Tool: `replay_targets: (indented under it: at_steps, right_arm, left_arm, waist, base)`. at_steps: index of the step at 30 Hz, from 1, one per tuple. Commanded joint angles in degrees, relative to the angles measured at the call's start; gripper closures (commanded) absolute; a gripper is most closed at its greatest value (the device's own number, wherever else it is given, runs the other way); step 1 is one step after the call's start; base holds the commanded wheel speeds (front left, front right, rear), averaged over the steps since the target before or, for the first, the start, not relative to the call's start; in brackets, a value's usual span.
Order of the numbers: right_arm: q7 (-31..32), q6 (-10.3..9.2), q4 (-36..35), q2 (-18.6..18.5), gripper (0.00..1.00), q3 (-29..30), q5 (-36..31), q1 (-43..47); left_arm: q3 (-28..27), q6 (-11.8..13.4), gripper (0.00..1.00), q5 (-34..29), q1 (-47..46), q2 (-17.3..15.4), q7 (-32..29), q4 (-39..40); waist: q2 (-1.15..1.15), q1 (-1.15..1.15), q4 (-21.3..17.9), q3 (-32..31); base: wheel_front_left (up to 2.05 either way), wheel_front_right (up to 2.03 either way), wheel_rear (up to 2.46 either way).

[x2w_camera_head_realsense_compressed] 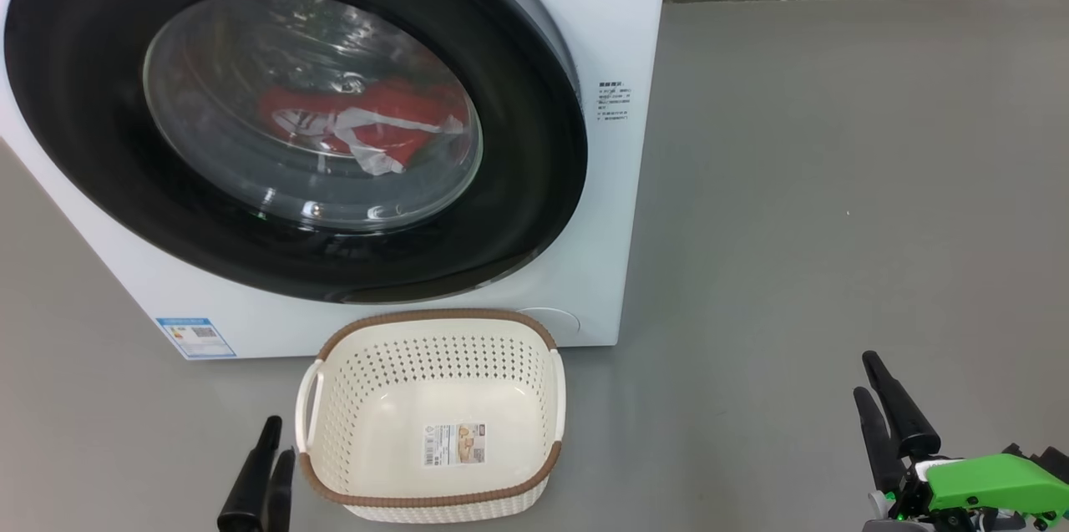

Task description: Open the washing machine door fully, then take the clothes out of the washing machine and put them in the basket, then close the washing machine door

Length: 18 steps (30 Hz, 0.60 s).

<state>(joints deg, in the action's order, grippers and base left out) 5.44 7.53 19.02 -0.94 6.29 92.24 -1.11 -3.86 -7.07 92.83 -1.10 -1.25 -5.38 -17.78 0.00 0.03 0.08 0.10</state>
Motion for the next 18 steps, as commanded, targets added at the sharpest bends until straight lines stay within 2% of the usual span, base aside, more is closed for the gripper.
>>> replay_targets:
  at_steps: [1,4,18]
  right_arm:
    - [-0.7,0.00,-1.7,-0.6,0.00,-0.6,-0.4,-1.3]
    - [-1.2,0.00,-1.9,-0.7,0.00,-1.2,-1.0,-1.3]
    - [-3.4,-0.01,-1.8,-1.4,0.00,-3.2,-6.7,-1.3]
  left_arm:
    - [-0.2,0.0,0.00,-0.8,-1.0,-0.8,0.5,2.0]
    - [0.0,0.0,0.00,-1.6,-0.7,-1.0,1.1,2.5]
    - [0.0,-0.1,0.00,-11.0,0.1,-1.2,3.3,3.9]
  waist:
    - [0.00,0.07,0.0,0.0]
    - [0.00,-0.01,0.0,0.1]
    - [0.00,-0.02,0.2,0.3]
  base:
    - [0.00,0.00,0.00]
    - [0.00,0.00,0.00]
    - [0.00,0.00,0.00]
